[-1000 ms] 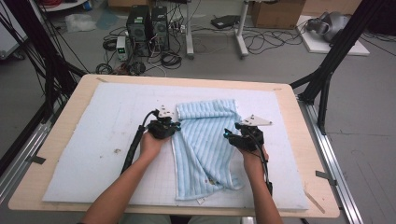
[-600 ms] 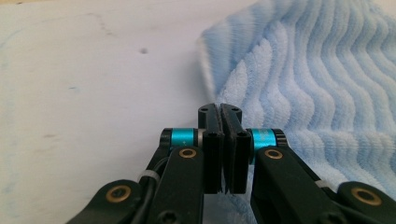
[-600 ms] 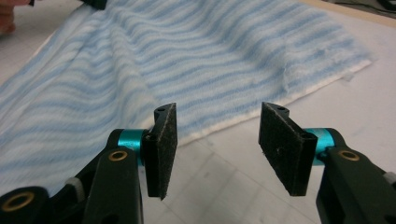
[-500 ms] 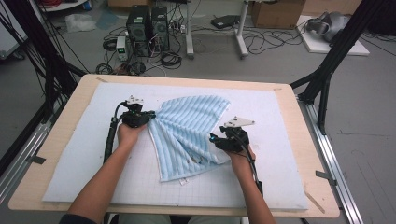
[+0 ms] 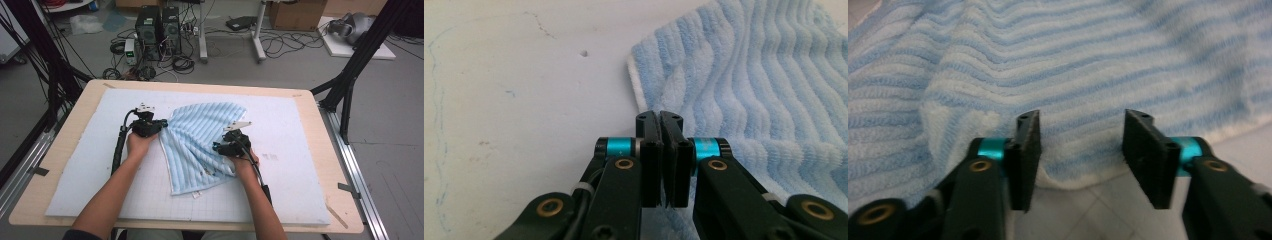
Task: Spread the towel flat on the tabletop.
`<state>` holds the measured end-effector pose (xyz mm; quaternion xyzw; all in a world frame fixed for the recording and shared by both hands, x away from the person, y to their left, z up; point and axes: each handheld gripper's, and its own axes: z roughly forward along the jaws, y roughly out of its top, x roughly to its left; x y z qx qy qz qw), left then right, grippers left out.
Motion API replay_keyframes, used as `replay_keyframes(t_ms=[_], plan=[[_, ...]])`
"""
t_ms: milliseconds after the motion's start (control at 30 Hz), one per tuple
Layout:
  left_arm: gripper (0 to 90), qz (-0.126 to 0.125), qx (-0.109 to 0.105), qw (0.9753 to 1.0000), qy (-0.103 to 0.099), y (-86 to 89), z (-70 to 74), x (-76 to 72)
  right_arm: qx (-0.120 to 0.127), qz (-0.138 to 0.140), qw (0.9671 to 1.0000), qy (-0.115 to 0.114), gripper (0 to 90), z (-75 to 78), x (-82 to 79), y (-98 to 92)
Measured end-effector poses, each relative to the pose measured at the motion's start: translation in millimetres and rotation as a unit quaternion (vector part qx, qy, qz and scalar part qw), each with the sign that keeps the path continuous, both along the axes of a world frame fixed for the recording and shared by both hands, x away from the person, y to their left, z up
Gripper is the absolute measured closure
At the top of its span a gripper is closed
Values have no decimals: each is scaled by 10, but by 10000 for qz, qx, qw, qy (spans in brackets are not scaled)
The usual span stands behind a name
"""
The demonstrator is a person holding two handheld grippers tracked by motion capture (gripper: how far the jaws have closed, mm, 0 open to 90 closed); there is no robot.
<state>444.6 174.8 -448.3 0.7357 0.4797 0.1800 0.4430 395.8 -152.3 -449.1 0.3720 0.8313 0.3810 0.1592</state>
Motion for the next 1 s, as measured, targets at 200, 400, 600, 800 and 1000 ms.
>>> replay_keyframes(t_ms=[200,400,600,800,1000], plan=[[867,-108,6,9999,24,-52,-1,-13,-466,138,9988,-75,859,68,103,-24],[860,-388,-53,9992,-48,-236,-12,-48,-499,-642,9962,-319,859,81,276,-268],[592,-462,-151,9988,-84,-345,13,-91,-864,-1521,9820,-710,859,97,375,-445],[425,-477,-336,9983,86,-232,100,-149,-497,-1836,9801,-575,744,110,366,-590],[428,-609,-502,9969,-38,-154,123,-337,-39,-1334,9884,-724,622,274,184,-560]])
